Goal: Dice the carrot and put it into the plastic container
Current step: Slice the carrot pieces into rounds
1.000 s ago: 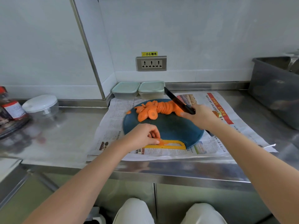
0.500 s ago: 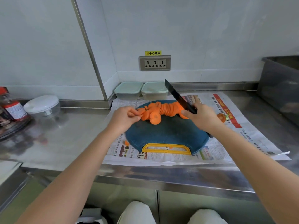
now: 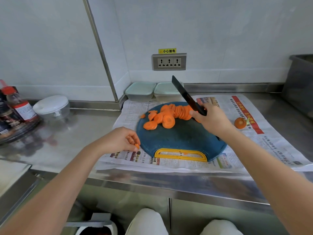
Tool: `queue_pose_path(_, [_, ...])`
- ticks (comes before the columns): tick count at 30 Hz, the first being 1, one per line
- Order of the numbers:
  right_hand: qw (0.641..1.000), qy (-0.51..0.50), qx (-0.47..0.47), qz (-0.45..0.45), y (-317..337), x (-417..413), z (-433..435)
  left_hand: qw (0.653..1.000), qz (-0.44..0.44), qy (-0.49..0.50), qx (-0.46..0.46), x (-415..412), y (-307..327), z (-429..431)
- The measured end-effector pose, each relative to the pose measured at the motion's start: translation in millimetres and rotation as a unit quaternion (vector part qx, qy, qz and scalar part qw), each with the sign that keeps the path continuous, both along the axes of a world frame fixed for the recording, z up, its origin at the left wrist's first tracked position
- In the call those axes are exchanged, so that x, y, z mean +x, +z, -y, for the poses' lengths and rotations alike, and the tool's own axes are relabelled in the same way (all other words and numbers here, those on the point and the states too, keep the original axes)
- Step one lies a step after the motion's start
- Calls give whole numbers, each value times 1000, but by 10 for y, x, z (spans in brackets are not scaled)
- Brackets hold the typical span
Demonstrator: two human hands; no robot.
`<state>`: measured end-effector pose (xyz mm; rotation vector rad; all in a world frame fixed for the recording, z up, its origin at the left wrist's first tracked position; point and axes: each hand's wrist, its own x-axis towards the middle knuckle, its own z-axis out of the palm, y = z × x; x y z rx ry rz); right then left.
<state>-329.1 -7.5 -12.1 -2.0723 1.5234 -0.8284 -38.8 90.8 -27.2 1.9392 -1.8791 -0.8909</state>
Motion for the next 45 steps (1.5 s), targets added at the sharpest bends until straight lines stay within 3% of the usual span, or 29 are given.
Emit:
queue_pose_path(4, [1000, -5, -2, -10, -28, 5, 80, 993, 2, 70, -99, 5, -9, 207])
queue_pose_path(12, [1000, 2, -9, 2, -22, 129, 276, 981, 41, 112, -153, -2, 10, 818])
queue_pose_path(18, [999, 9, -36, -7, -12, 194, 400, 997, 49, -46, -33, -53, 48, 1205])
queue_pose_path(21, [999, 20, -34, -3, -43, 169, 417, 998, 26, -61, -4, 8, 20, 1310])
queue_pose_path(30, [999, 21, -27, -11, -118, 130, 467, 998, 21, -44, -30, 44, 8, 1446])
queue_pose_path(45, [999, 15, -38, -18, -95, 82, 412, 990, 99, -61, -78, -190, 41, 1384])
